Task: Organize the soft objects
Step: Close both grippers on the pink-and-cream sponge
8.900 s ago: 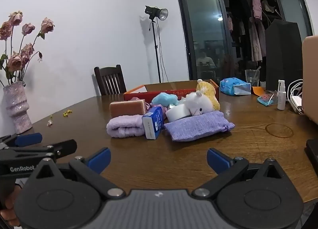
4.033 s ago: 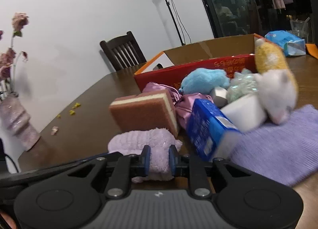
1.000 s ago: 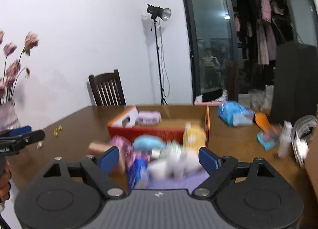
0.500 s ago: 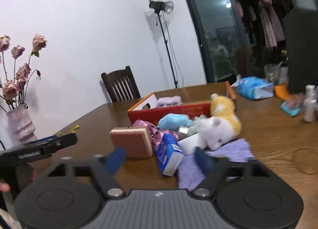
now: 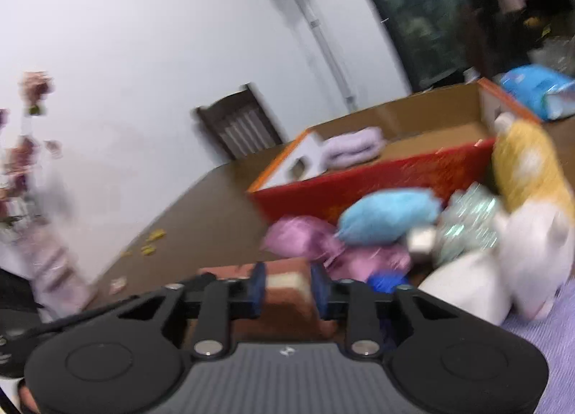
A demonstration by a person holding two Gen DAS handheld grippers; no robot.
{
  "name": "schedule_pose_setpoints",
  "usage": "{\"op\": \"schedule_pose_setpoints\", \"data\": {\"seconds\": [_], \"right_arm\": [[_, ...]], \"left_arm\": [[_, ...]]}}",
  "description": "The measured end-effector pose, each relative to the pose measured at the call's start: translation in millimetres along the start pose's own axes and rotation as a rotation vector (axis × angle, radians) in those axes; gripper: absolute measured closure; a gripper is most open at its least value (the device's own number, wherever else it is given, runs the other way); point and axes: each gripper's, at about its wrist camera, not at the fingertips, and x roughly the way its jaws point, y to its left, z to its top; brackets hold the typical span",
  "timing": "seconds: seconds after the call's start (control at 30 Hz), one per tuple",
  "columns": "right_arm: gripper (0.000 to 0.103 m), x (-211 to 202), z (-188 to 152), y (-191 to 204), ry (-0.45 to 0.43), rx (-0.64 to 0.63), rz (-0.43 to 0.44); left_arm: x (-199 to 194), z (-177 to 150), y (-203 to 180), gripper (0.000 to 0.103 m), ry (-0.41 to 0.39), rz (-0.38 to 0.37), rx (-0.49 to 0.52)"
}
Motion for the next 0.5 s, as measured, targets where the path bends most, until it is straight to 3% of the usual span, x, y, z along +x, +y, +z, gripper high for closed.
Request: {"op": "schedule_pose_setpoints", "data": {"seconds": [0.13, 0.23, 0.47, 0.5], "right_arm": [[0.077, -39, -33, 3, 0.067, 0.0, 0.056], [0.077, -59, -47, -1, 0.071, 0.056, 0.071], [0.074, -47, -46, -8, 0.075, 0.076, 0.003], [0.07, -43, -48, -6, 0.086, 0.079, 0.002]], "left_arm": [[-30, -27, 13, 0.053, 0.069, -0.075, -0.055], [-36, -29, 25, 0.045, 0.081, -0.039, -0.089], [-19, -12, 22, 0.046, 0.112, -0.033, -0.094], [-17, -14, 20, 0.053, 0.127, -0.029, -0.09]]}}
